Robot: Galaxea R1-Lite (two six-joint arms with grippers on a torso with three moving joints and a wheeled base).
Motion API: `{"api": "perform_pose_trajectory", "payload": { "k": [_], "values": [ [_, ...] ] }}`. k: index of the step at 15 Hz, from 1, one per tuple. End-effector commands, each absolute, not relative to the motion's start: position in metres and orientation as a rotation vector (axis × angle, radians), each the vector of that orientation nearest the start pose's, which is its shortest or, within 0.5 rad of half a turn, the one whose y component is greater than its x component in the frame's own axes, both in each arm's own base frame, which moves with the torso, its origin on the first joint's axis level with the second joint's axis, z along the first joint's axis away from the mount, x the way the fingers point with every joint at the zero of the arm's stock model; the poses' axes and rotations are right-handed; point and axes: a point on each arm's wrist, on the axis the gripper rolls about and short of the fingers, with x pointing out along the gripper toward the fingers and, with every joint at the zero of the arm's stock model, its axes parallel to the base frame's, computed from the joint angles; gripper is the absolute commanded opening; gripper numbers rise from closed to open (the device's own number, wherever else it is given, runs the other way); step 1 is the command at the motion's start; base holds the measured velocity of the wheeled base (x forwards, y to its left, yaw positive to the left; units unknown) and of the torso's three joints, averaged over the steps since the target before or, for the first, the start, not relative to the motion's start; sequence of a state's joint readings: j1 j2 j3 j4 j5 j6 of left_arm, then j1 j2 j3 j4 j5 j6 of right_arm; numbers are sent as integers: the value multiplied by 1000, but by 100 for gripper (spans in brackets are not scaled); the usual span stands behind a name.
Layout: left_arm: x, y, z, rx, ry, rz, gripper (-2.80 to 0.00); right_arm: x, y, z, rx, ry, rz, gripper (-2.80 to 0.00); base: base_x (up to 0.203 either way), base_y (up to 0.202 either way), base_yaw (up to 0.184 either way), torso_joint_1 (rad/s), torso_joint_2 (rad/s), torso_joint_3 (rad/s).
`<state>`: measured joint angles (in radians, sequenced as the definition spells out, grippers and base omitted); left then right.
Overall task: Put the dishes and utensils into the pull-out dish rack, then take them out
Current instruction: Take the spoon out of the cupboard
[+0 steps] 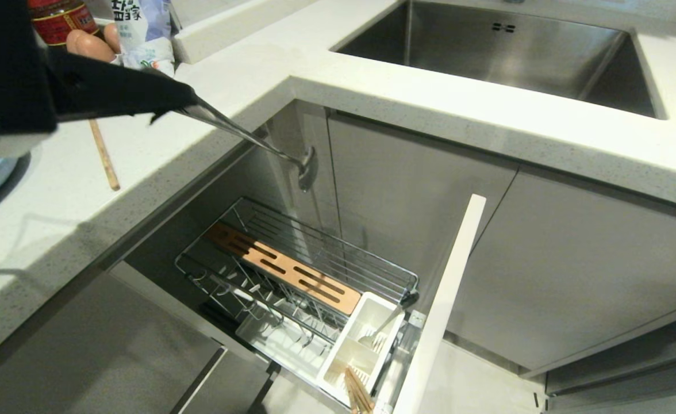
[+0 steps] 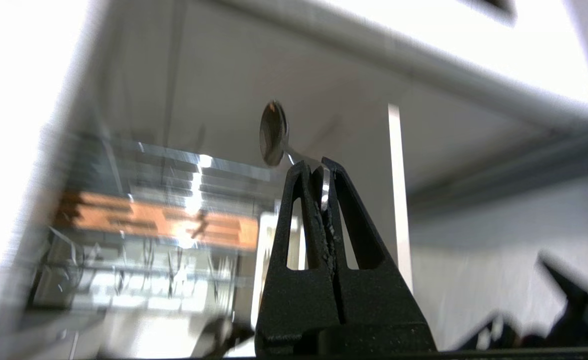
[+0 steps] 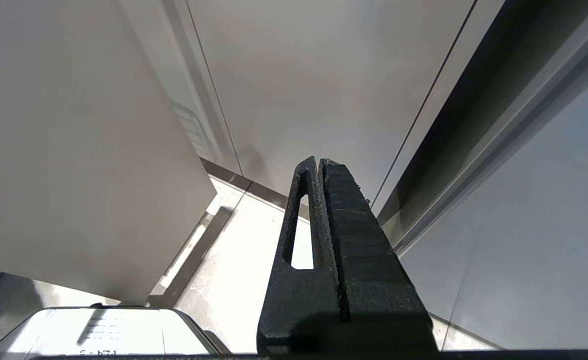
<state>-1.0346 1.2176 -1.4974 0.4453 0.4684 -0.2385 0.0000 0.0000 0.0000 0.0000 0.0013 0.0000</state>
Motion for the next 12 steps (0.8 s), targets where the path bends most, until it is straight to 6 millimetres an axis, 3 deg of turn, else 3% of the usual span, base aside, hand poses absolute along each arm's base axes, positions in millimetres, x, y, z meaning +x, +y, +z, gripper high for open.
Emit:
{"api": "perform_pose_trajectory", "payload": {
  "k": [1,5,12],
  "values": [
    [69,-88,401,-207,90,-518,-280,-23,0,75,0,0,2,-280,0,0,0,0,0,0],
    [57,-54,418,-279,-64,-431,-280,-23,0,75,0,0,2,-280,0,0,0,0,0,0],
    [41,-13,426,-169,-202,-81,-280,-23,0,75,0,0,2,-280,0,0,0,0,0,0]
  ]
}}
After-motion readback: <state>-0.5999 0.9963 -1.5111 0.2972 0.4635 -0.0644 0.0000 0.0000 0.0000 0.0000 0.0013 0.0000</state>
